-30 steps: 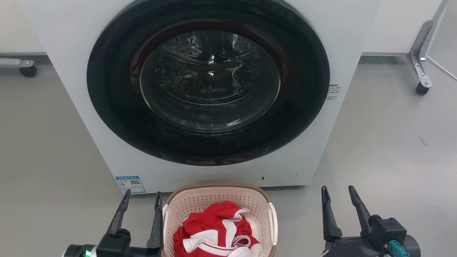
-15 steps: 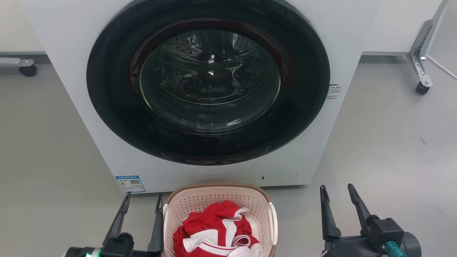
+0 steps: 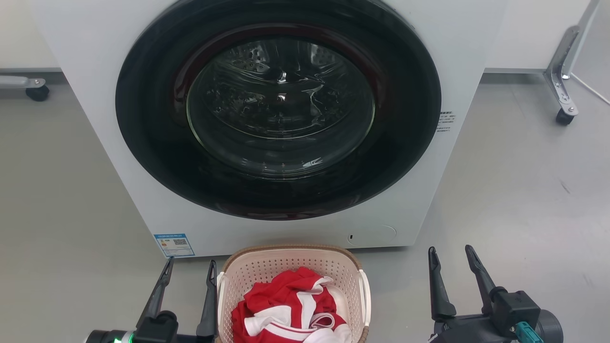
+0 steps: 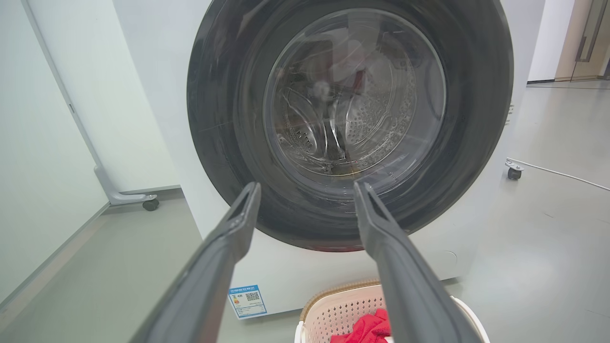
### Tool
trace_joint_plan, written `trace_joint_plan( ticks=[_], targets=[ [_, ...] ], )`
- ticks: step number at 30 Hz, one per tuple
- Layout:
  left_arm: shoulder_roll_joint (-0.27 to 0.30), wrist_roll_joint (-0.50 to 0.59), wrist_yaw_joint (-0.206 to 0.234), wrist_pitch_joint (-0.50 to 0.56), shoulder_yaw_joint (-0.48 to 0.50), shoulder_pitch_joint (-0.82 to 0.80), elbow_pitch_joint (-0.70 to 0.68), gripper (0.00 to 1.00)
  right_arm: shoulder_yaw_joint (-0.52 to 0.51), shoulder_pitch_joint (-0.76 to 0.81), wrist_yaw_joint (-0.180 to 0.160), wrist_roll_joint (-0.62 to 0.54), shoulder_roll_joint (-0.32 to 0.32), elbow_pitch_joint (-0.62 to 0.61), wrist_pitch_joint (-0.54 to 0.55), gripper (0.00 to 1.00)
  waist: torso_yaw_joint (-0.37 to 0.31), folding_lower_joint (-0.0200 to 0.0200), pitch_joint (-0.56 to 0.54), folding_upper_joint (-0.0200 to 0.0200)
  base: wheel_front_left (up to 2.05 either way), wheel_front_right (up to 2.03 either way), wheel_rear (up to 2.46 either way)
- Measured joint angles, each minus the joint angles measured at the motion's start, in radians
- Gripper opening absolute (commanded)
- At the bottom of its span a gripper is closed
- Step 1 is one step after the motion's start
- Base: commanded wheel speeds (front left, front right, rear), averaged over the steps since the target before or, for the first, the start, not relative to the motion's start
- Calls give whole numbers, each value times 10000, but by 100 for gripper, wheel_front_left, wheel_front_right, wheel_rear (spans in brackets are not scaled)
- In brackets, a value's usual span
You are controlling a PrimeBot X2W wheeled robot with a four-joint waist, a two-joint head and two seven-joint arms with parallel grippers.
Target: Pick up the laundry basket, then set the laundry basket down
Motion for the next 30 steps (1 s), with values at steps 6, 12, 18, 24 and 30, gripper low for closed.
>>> trace_joint_plan(
  ticks=[6,12,18,24,30],
  targets=[
    [-21,2,0,0,17,19,-10,100,8,3,-2,6,0,-56,0,100,-6,0,37,0,0,0,0],
    [-25,4,-2,0,50,35,-130,100,6,16,-2,25,0,-213,0,100,-7,0,240,0,0,0,0],
    [-36,15,-38,0,82,-25,-203,100,-56,-5,0,69,0,-395,-2,100,13,0,712,0,0,0,0],
    [-127,-10,-98,-2,169,-515,-167,100,-165,-480,17,213,0,-422,-2,100,51,1,1413,0,0,0,0],
    [-251,-42,-186,-27,171,-1104,274,100,-407,-1042,35,219,0,-307,-2,100,113,1,2232,1,0,0,0]
  ],
)
